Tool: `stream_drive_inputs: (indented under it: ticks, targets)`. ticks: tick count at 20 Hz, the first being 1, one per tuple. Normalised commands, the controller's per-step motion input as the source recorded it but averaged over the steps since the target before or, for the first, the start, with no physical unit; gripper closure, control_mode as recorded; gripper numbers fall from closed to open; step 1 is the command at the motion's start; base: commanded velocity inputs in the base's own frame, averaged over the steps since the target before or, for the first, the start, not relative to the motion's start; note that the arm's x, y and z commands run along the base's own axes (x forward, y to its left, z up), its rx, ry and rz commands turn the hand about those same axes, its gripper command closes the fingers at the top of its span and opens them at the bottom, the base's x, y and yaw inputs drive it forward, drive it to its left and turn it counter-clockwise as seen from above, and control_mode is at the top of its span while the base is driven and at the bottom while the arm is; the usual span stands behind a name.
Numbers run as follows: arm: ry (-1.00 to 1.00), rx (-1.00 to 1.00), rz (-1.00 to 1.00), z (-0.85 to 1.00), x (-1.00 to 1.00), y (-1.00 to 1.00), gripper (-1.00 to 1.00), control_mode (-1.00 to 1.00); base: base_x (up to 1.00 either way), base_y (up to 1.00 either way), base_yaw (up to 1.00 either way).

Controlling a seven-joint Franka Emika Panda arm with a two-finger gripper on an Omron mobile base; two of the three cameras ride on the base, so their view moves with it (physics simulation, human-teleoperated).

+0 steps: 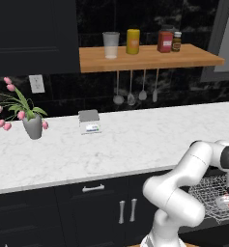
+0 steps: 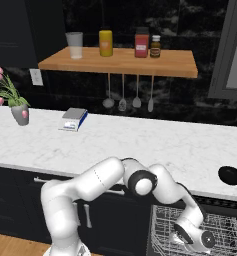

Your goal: Pick up the cup and bowl from the counter, place them in the dishwasher, and close the dishwasher door.

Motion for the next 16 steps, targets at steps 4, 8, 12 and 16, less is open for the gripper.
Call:
stream_drive_inputs:
  ticks: [4,8,12,16]
  targets:
    - [0.0,0.0,0.0,0.01,0.0,0.0,-1.0,-1.0,0.0,0.0,0.0]
    - [0.0,-0.01,0.0,0.37,0.0,0.0,-1.0,-1.0,0.0,0.0,0.0]
    - [0.0,0.0,0.0,0.61,0.0,0.0,-1.0,-1.0,0.0,0.0,0.0]
    - [-0.04,0.0,0.0,0.94,-0.05,0.0,-1.0,-1.0,0.0,0.0,0.0]
